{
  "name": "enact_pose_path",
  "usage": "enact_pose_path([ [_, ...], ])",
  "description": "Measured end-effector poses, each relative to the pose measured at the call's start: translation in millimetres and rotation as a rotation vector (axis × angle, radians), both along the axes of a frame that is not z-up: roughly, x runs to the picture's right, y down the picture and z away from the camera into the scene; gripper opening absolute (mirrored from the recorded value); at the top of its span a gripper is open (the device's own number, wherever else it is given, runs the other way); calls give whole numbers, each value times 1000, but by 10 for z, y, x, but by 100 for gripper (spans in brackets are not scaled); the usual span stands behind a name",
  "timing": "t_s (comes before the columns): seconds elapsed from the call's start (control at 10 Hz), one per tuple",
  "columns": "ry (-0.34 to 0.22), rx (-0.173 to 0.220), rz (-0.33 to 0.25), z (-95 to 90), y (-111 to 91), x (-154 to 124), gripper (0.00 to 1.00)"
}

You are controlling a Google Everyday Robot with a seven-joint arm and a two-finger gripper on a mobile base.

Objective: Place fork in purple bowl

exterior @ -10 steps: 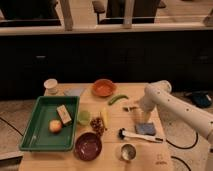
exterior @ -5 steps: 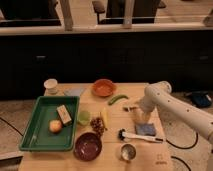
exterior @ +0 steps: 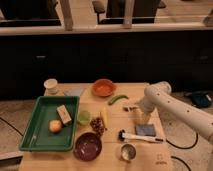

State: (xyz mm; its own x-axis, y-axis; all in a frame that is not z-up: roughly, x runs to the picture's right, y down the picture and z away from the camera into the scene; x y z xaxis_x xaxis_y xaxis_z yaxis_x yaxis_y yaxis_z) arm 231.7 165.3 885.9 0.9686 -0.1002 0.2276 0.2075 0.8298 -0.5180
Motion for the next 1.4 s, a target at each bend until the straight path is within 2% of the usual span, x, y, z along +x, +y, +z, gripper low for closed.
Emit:
enact_pose_path([
  [0.3, 9, -12, -3, 18, -63, -39, 80],
  [1.4, 17, -109, -35, 214, -183, -33, 80],
])
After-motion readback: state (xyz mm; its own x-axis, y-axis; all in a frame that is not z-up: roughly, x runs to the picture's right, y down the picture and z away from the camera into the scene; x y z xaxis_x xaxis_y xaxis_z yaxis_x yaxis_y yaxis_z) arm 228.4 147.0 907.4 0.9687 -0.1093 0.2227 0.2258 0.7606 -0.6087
